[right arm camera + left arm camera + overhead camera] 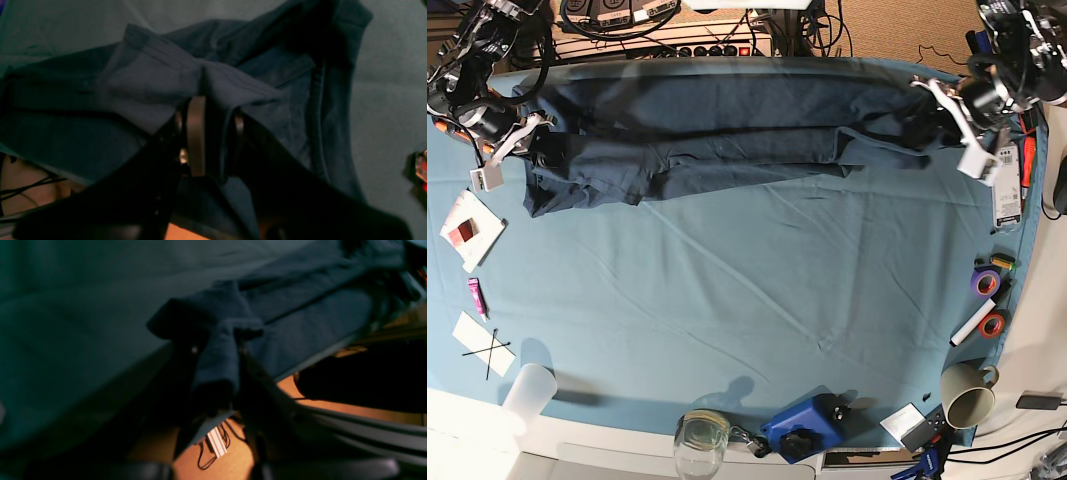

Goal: Fold the T-shirt properly
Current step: 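Carry the strip end with the left gripper toward the right gripper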

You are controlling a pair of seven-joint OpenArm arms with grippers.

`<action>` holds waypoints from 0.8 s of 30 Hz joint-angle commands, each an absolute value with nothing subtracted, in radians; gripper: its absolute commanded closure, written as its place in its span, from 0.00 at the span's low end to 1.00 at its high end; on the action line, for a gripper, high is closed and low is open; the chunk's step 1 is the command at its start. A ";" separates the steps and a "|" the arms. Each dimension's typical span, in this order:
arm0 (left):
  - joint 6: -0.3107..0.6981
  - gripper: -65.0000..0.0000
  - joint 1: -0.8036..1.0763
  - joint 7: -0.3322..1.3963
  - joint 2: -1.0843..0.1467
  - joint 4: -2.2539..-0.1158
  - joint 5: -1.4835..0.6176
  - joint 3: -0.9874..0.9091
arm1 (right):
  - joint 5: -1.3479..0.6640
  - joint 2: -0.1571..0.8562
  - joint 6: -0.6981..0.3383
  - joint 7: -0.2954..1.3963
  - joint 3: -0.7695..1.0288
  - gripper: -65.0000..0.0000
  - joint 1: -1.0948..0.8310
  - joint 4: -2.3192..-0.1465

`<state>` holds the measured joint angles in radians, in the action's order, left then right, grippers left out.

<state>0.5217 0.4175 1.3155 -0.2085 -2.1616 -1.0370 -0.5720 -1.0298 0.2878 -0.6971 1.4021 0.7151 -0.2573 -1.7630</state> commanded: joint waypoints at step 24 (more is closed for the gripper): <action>0.487 1.00 0.263 1.076 0.077 -2.159 -0.529 0.124 | -1.050 0.308 -0.698 1.380 0.721 0.82 -0.252 -1.780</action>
<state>0.4839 0.2699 1.1030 0.0677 -2.1452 -0.5053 0.1219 -1.0298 0.2878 -0.6971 1.4017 0.7151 -0.2573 -1.7630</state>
